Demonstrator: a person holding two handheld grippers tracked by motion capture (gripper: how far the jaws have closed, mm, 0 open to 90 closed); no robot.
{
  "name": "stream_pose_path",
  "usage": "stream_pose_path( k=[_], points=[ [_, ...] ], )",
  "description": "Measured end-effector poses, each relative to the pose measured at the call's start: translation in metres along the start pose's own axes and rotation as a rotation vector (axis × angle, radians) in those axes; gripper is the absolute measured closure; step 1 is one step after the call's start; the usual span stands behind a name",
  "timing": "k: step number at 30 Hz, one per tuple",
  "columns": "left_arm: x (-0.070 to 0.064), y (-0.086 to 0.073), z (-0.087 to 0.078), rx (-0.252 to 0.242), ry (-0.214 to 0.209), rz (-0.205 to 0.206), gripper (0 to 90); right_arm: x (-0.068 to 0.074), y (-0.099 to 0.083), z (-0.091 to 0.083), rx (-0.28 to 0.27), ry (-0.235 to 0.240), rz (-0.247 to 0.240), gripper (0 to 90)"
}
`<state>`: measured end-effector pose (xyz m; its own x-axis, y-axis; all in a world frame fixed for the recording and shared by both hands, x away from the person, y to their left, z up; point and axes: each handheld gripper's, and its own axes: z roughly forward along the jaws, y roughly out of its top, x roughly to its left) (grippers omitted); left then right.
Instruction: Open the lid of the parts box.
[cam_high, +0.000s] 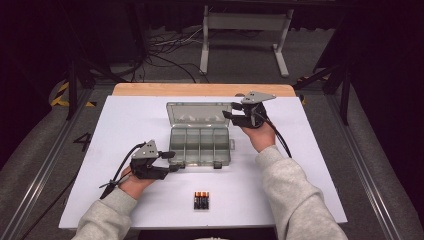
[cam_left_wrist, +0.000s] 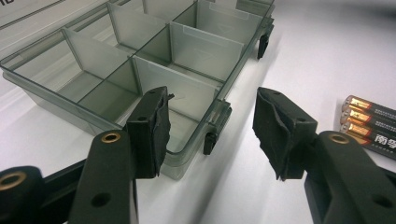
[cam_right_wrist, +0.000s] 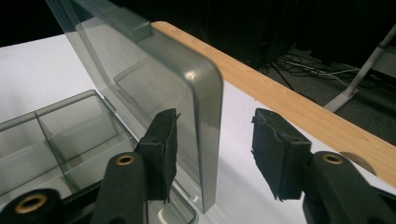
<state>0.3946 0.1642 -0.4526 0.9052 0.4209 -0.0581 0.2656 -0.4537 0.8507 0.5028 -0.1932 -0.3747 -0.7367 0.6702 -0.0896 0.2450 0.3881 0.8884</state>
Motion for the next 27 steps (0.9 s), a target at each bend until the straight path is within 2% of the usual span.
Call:
stream_pose_path(
  k=[6,15,27],
  points=[
    [0.000,0.000,0.000,0.000,-0.001,0.000,45.8,-0.005,-0.004,0.010,0.019,0.006,0.019,58.3],
    [0.000,0.000,0.000,0.000,0.000,0.001,45.8,-0.008,-0.012,0.022,0.051,0.018,0.019,63.6],
    [0.000,0.000,0.000,-0.001,-0.002,0.001,45.8,-0.011,-0.021,0.036,0.085,0.023,0.034,65.6]
  ],
)
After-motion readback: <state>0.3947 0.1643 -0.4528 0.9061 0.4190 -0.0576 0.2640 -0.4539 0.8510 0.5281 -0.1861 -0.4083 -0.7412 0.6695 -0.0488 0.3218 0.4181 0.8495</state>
